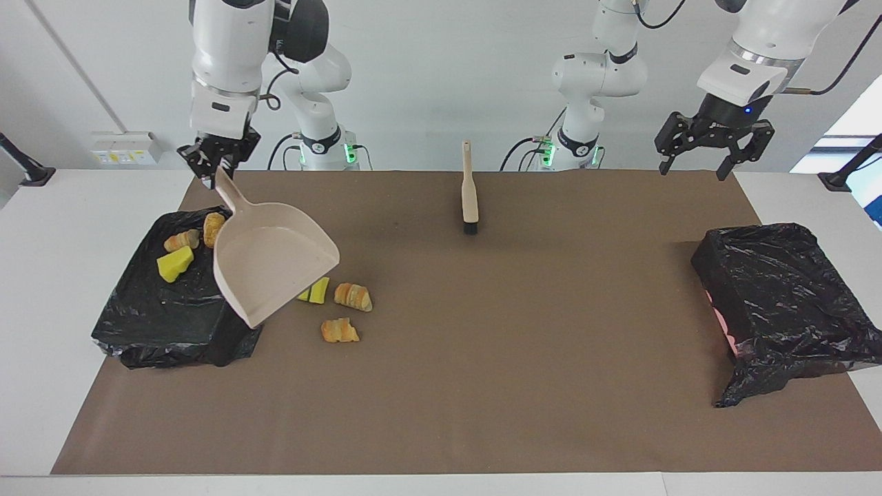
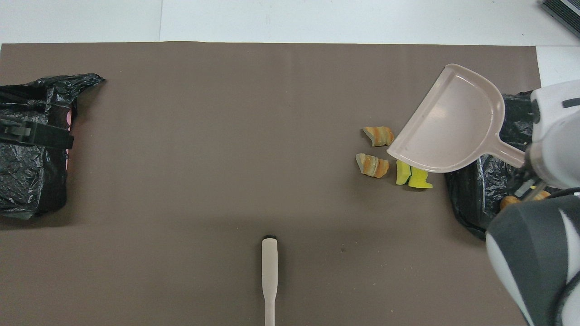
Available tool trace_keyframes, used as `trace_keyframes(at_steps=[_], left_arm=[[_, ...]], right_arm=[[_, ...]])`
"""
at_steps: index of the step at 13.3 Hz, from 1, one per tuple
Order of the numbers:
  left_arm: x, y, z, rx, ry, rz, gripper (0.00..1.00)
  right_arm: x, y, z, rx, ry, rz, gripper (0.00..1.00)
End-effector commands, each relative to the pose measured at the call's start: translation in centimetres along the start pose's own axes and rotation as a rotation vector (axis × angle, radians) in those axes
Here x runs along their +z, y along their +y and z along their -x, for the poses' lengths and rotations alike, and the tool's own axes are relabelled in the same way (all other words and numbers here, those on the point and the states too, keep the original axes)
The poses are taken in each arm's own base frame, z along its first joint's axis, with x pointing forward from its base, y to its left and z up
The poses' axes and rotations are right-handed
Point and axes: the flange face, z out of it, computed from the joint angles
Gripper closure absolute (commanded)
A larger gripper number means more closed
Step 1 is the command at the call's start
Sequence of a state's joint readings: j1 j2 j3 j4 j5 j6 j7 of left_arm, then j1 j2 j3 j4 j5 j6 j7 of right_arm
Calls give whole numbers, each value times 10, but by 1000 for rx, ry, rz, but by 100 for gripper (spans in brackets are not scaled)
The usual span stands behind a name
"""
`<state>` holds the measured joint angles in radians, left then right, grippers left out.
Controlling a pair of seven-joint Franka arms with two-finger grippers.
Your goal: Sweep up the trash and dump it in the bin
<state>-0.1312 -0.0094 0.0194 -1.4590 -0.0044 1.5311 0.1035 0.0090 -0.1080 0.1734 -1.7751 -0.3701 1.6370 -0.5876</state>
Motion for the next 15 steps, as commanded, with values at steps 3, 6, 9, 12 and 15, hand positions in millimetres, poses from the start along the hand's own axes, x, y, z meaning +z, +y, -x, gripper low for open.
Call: trace_keyframes(at_steps=[3, 6, 9, 12, 15], left_arm=[[2, -13, 15, 42, -47, -3, 0], [2, -18, 19, 32, -49, -9, 0], [1, -20, 18, 31, -57, -8, 0], [2, -22, 19, 35, -78, -9, 0], [0, -21, 21, 37, -75, 0, 0]], right_arm=[[2, -62, -75, 312, 66, -161, 100], [13, -115, -152, 484, 73, -267, 100], [16, -148, -225, 669, 127, -372, 100], [30, -190, -298, 791, 156, -437, 100], [40, -222, -341, 830, 164, -459, 100]])
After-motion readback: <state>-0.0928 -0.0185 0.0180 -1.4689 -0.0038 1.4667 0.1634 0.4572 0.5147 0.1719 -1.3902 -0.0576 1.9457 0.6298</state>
